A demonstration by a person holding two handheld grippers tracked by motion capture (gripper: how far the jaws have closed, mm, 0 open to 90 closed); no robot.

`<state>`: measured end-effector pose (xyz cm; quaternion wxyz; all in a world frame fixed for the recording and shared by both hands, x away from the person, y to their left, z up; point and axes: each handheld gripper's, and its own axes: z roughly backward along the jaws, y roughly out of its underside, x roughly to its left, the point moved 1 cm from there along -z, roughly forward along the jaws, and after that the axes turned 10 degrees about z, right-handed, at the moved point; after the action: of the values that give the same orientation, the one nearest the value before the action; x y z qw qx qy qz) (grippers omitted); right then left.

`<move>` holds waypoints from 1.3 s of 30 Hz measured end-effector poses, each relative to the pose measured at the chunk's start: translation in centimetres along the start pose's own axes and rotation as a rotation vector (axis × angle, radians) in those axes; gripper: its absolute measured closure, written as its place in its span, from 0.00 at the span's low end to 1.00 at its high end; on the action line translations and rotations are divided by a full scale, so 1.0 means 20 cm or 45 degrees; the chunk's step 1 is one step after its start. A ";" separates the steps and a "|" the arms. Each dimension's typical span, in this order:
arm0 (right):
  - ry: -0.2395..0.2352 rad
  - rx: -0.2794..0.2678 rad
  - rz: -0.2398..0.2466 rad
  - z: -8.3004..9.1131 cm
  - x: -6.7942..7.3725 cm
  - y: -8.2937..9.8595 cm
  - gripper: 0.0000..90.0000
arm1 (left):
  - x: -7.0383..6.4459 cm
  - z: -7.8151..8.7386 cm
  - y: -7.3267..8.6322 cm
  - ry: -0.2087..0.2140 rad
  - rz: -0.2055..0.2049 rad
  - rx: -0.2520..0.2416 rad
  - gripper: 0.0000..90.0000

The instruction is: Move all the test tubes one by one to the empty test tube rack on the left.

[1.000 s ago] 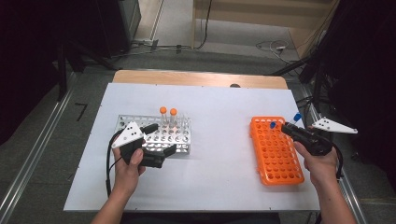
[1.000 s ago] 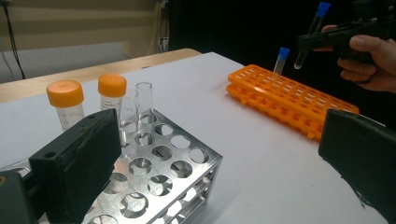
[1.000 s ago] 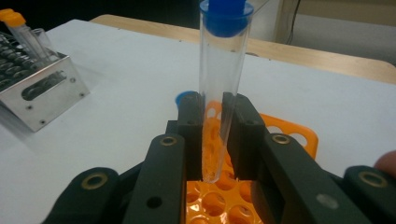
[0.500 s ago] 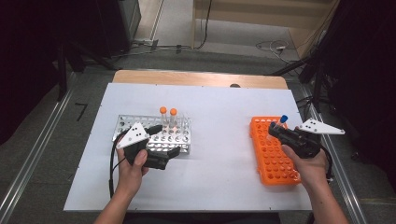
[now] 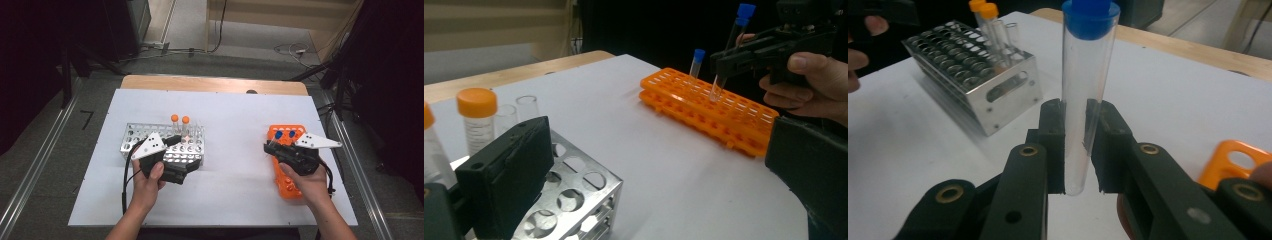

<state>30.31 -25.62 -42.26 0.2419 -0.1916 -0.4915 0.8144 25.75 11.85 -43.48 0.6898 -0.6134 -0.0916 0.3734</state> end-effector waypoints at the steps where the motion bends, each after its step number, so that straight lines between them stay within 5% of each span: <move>1: -0.010 0.002 0.007 -0.01 0.02 0.00 0.83 | -0.01 -0.01 0.00 0.013 -0.001 0.005 0.00; 10: -0.104 0.031 0.066 -0.11 0.17 -0.03 0.83 | -0.10 -0.08 -0.03 0.074 0.024 0.019 0.01; 14: -0.143 0.039 0.094 -0.15 0.24 -0.04 0.83 | -0.16 -0.13 -0.04 0.054 0.018 0.057 0.11; 21: -0.204 0.054 0.137 -0.21 0.34 -0.05 0.83 | -0.23 -0.22 -0.03 0.127 0.006 0.103 0.31; 39: -0.321 0.095 0.191 -0.28 0.47 -0.06 0.83 | -0.27 -0.28 0.00 0.205 -0.018 0.152 0.78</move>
<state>25.95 -15.64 -44.34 0.1236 -0.1147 -0.4716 0.8656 25.20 4.05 -42.87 0.7328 -0.5987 -0.0177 0.3228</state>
